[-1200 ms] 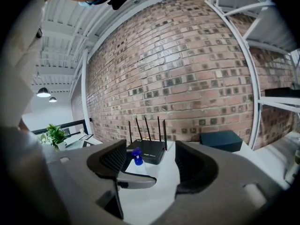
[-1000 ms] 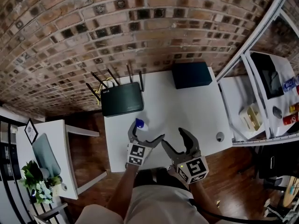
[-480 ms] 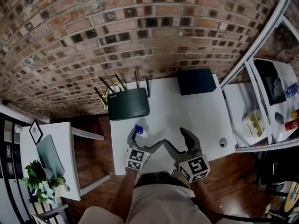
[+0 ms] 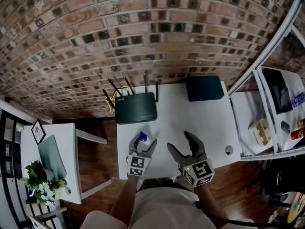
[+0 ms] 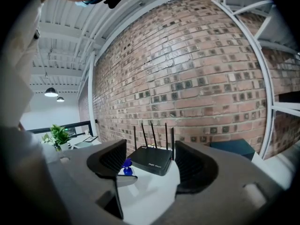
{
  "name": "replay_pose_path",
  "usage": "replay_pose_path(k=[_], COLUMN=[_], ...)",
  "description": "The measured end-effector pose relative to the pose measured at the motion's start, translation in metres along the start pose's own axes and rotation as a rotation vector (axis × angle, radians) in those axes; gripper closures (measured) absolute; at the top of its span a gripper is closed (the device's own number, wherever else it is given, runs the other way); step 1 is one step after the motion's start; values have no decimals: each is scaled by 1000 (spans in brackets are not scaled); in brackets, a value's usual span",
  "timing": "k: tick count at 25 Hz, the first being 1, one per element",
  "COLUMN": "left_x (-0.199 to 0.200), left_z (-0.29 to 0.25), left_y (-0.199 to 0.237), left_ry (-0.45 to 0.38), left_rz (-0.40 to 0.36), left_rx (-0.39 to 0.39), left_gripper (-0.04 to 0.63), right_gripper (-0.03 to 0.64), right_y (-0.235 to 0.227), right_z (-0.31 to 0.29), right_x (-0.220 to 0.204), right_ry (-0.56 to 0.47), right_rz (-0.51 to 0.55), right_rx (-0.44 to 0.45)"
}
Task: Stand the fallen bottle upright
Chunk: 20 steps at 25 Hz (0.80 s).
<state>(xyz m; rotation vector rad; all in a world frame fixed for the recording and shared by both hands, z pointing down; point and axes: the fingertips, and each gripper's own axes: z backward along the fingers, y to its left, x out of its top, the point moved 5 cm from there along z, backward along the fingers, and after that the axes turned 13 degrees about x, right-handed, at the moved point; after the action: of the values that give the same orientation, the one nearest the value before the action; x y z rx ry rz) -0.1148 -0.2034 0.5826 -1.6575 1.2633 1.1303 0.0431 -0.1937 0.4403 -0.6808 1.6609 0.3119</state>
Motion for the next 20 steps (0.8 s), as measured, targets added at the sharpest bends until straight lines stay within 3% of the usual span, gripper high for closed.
replay_pose_path(k=[1, 3, 6, 8, 12, 16, 20], left_x=[0, -1, -1, -2, -2, -3, -3], left_z=[0, 0, -1, 0, 6, 13, 19], left_y=[2, 1, -6, -7, -2, 8, 21], left_ry=[0, -1, -2, 8, 33, -38, -51], left_rz=[-4, 3, 22, 55, 106, 83, 126], left_rx=[1, -20, -79, -100, -114, -100, -70], left_gripper=[285, 264, 28, -35, -37, -34, 58], right_gripper=[304, 304, 304, 304, 304, 304, 304], right_y=[0, 1, 2, 3, 6, 10, 12], right_z=[-1, -2, -4, -5, -11, -17, -23], right_x=[0, 1, 3, 3, 4, 5, 5], right_ry=[1, 1, 0, 1, 4, 6, 13], right_rz=[0, 3, 10, 12, 14, 19, 24], right_rx=[-1, -1, 1, 2, 9, 20, 28])
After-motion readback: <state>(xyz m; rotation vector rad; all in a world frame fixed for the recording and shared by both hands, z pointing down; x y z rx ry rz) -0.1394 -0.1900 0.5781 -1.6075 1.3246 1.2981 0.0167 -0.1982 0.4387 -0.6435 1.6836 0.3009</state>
